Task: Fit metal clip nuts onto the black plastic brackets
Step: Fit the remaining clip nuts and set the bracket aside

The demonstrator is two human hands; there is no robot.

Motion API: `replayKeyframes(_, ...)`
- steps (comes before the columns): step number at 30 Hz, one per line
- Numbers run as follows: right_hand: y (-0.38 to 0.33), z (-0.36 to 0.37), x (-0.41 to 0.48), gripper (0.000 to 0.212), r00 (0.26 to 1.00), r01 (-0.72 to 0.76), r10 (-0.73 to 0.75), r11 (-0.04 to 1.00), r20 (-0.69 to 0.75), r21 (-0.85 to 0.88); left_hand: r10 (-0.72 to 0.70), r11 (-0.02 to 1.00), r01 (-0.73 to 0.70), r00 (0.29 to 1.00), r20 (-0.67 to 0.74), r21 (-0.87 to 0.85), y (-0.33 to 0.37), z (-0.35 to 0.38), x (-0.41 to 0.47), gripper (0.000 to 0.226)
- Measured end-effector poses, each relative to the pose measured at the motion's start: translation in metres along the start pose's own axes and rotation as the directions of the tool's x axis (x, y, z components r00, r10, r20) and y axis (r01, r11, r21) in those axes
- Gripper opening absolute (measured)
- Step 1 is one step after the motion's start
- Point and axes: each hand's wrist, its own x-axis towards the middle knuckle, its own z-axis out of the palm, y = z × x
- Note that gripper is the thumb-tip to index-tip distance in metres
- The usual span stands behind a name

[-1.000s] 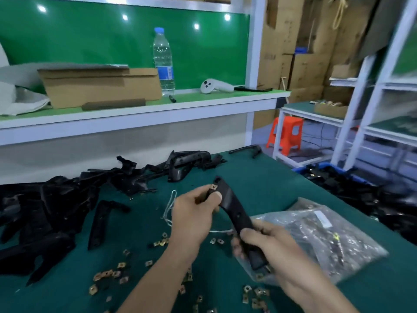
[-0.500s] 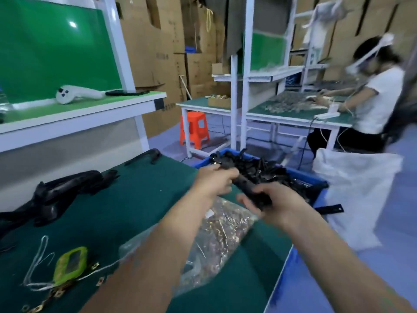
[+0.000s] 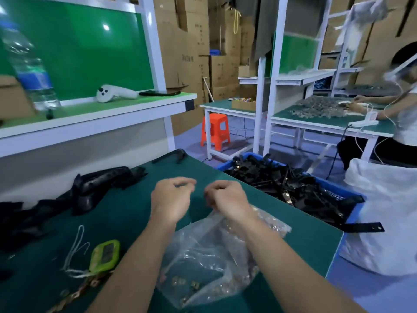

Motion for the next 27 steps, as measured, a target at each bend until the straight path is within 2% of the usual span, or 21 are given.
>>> replayKeyframes(1, -0.008, 0.015, -0.007, 0.024, 0.996, 0.073, -0.067, 0.993, 0.067, -0.095, 0.008, 1.0, -0.007, 0.999, -0.045, 0.027, -0.008, -0.016, -0.004, 0.024)
replayKeyframes(3, -0.021, 0.047, -0.018, 0.025, 0.964, 0.177, -0.136, 0.969, 0.228, -0.172, 0.02, 0.993, -0.004, 0.991, -0.133, 0.119, -0.027, -0.048, -0.014, 0.021)
replayKeyframes(7, -0.025, 0.116, -0.028, 0.022, 0.889, 0.212, -0.111, 0.959, 0.443, -0.187, -0.046, 0.97, 0.117, 0.949, -0.311, 0.214, -0.079, -0.119, -0.044, 0.023)
replayKeyframes(11, -0.02, 0.181, -0.042, 0.019, 0.828, 0.212, -0.066, 0.957, 0.557, -0.201, -0.119, 0.917, 0.271, 0.886, -0.447, 0.294, -0.128, -0.193, -0.085, 0.025)
replayKeyframes(15, -0.013, 0.239, -0.047, 0.019, 0.792, 0.237, -0.048, 0.943, 0.609, -0.233, -0.182, 0.786, 0.449, 0.825, -0.535, 0.425, -0.165, -0.249, -0.12, 0.017)
replayKeyframes(18, -0.012, 0.281, -0.039, 0.021, 0.78, 0.287, -0.05, 0.914, 0.623, -0.286, -0.196, 0.76, 0.434, 0.863, -0.466, 0.483, -0.182, -0.275, -0.135, 0.025)
replayKeyframes(20, -0.013, 0.304, -0.031, 0.025, 0.786, 0.303, -0.052, 0.901, 0.616, -0.311, -0.23, 0.794, 0.374, 0.915, -0.332, 0.48, -0.186, -0.274, -0.14, 0.037)
replayKeyframes(22, -0.016, 0.327, -0.021, 0.041, 0.791, 0.321, -0.041, 0.878, 0.611, -0.356, -0.226, 0.802, 0.295, 0.955, -0.193, 0.52, -0.19, -0.267, -0.14, 0.042)
replayKeyframes(24, -0.022, 0.346, -0.007, 0.057, 0.787, 0.366, -0.046, 0.838, 0.616, -0.405, -0.19, 0.76, 0.201, 0.978, -0.083, 0.618, -0.193, -0.261, -0.138, 0.038)
replayKeyframes(27, -0.036, 0.369, 0.022, 0.069, 0.811, 0.426, -0.077, 0.756, 0.58, -0.497, -0.152, 0.796, 0.148, 0.987, -0.042, 0.587, -0.199, -0.261, -0.132, 0.026)
